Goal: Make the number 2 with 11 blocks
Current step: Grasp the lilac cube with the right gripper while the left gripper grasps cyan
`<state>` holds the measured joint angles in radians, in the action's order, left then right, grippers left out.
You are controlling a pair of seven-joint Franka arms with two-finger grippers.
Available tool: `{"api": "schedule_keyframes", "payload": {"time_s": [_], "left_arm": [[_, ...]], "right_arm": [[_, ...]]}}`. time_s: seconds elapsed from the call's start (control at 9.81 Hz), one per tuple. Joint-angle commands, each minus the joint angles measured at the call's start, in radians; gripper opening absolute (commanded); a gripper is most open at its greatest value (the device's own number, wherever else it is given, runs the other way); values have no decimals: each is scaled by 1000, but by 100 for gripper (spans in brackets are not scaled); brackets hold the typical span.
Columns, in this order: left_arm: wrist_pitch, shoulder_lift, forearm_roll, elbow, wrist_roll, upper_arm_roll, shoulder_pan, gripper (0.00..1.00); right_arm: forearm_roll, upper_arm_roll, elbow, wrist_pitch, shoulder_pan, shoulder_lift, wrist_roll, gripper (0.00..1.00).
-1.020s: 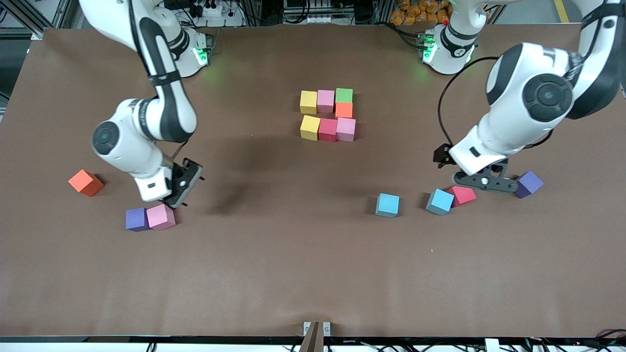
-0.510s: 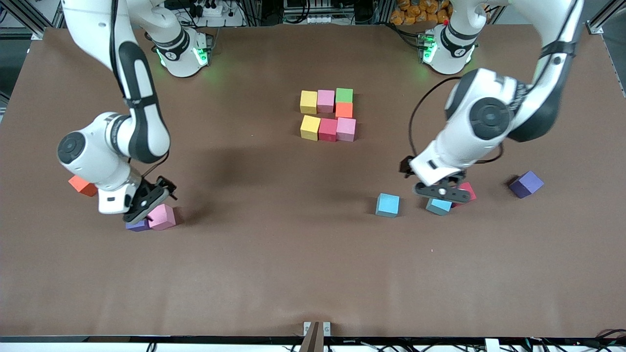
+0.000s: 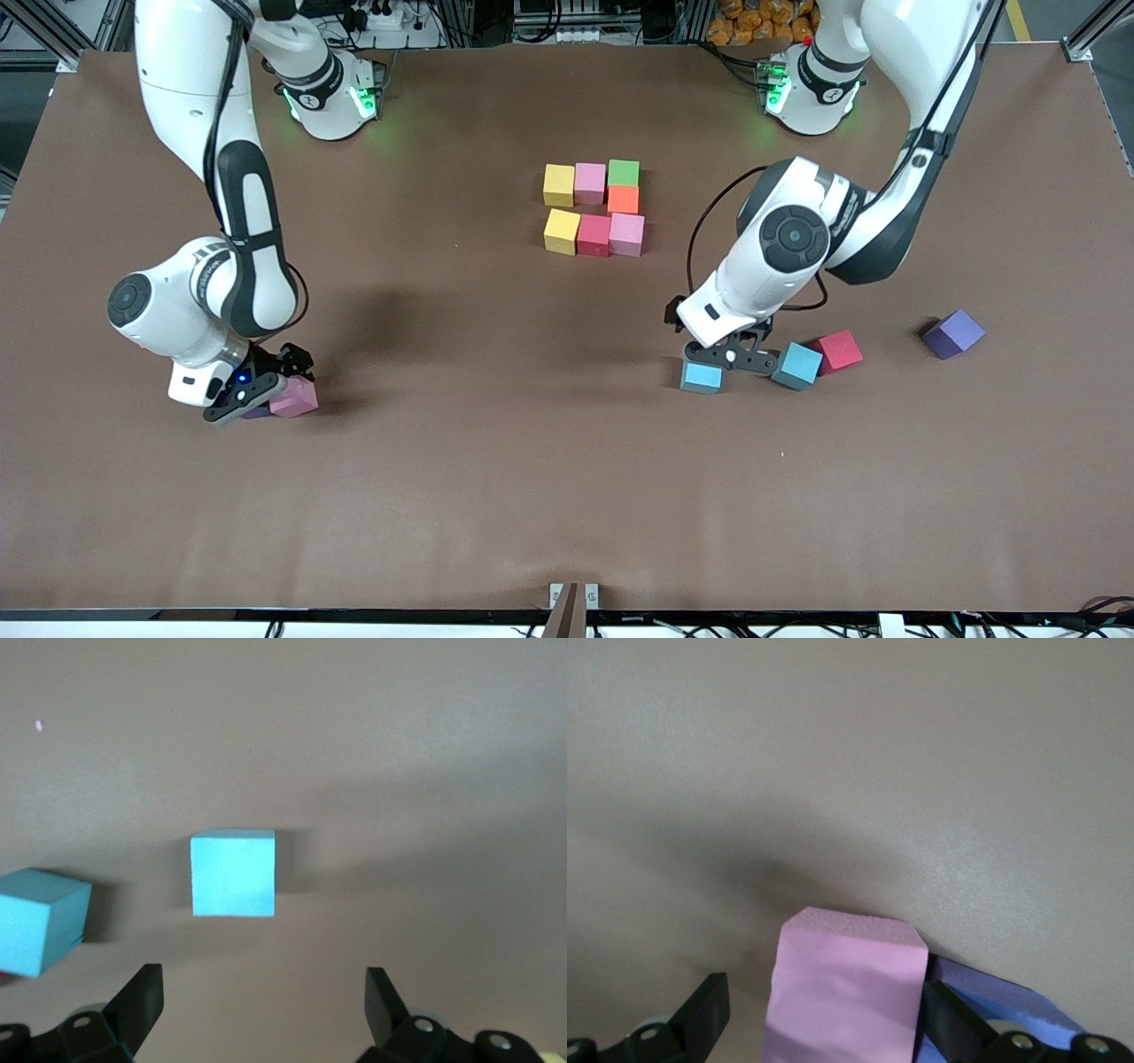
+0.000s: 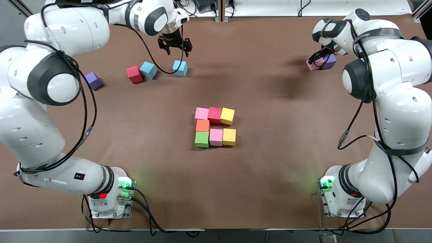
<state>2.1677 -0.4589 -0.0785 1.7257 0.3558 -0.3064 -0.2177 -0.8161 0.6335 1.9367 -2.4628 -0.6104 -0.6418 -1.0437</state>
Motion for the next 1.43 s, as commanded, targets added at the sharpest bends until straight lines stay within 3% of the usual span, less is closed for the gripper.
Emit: {"api": "schedule_keyframes", "payload": {"time_s": [0.0,0.51,0.71,1.02,1.22,1.33], "left_arm": [[27,-55,-67,-20,12,3,-5,100],[50,-124,-146,-20,12,3,-11,100],[73,-141,-149,-21,11,3,-2,100],[132,-181,-169,-23,11,10,3,100],[155,-190,-169,-23,11,10,6,100],[164,-193,-169,-23,11,10,6,100]], "right_arm": [[-28,-3,-16,13,-2,-24,36,100],[-46,-11,-41,71,-3,-25,188,100],[-115,-12,-38,90,-6,-25,188,100],[-112,-17,-42,88,-8,-25,177,100],[-104,-17,-44,88,-19,-25,188,85],[-103,-17,-44,88,-19,-25,185,72]]}}
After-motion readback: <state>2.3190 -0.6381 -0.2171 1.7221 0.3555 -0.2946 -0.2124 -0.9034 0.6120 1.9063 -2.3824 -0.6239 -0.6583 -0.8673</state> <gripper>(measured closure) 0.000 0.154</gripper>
